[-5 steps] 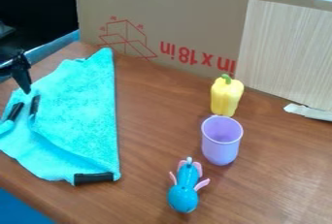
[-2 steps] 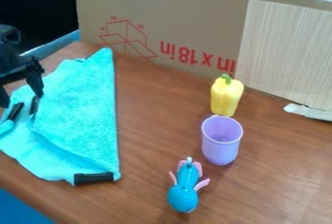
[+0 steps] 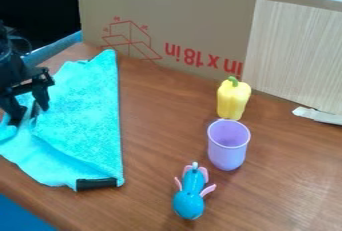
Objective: Unfold the cloth from bottom left to top right
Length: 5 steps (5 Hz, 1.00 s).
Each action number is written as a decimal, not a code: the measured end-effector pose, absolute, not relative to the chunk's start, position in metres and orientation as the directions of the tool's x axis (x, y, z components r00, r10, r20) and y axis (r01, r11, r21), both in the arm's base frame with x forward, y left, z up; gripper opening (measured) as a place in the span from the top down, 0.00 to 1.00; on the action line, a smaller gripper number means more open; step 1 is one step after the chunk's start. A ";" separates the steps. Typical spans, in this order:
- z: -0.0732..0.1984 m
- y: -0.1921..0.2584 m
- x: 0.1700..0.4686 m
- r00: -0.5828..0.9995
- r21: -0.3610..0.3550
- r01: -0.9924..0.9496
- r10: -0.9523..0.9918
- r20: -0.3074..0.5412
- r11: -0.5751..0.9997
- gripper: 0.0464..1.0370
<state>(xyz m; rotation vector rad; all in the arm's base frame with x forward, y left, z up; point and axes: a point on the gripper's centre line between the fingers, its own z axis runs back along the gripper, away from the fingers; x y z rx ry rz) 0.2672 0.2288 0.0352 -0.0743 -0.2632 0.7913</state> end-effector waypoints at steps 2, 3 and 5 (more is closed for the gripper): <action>0.027 0.224 0.269 0.666 -0.168 -0.696 0.716 0.211 0.698 0.87; 0.028 0.221 0.269 0.675 -0.187 -0.687 0.712 0.193 0.702 0.97; 0.071 0.209 0.272 0.686 -0.222 -0.656 0.693 0.221 0.721 0.98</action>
